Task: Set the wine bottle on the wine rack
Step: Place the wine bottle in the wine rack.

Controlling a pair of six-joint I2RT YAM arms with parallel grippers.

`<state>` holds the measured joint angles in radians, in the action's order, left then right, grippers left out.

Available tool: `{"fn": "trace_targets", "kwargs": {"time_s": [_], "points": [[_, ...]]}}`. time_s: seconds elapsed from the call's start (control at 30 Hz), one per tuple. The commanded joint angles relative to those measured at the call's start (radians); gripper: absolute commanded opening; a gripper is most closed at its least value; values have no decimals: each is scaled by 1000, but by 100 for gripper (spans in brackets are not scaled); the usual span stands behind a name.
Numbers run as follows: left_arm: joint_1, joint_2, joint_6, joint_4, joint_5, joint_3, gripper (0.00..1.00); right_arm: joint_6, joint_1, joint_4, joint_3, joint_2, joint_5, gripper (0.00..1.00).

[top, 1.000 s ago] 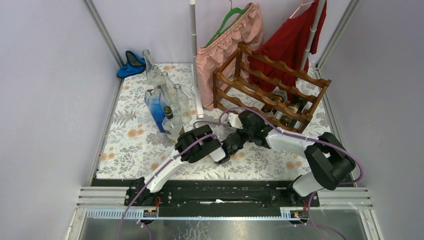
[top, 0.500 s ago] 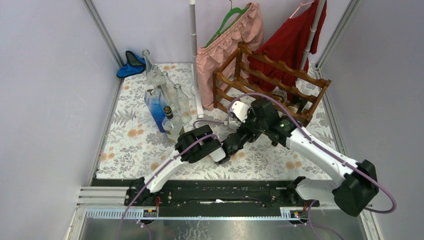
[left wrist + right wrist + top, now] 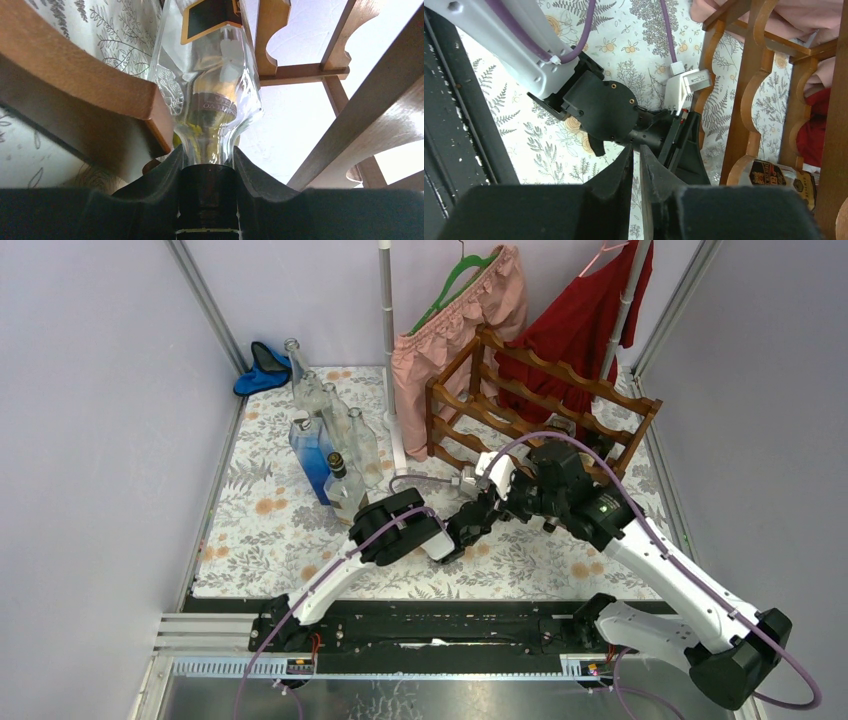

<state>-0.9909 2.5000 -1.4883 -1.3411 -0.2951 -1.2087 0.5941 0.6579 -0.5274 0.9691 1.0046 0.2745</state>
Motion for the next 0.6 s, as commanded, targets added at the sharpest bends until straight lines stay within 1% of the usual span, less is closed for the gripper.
{"fn": "trace_targets", "kwargs": {"time_s": [0.0, 0.1, 0.43, 0.57], "points": [[9, -61, 42, -26, 20, -57, 20, -28, -27, 3, 10, -39, 81, 16], [9, -73, 71, 2, 26, -65, 21, -33, -42, 10, -6, -55, 97, 16], [7, -168, 277, 174, 5, -43, 25, -42, -77, 13, -15, -84, 140, 17], [-4, -185, 361, 189, -24, -36, 26, -42, -84, 11, -11, -86, 147, 17]]}}
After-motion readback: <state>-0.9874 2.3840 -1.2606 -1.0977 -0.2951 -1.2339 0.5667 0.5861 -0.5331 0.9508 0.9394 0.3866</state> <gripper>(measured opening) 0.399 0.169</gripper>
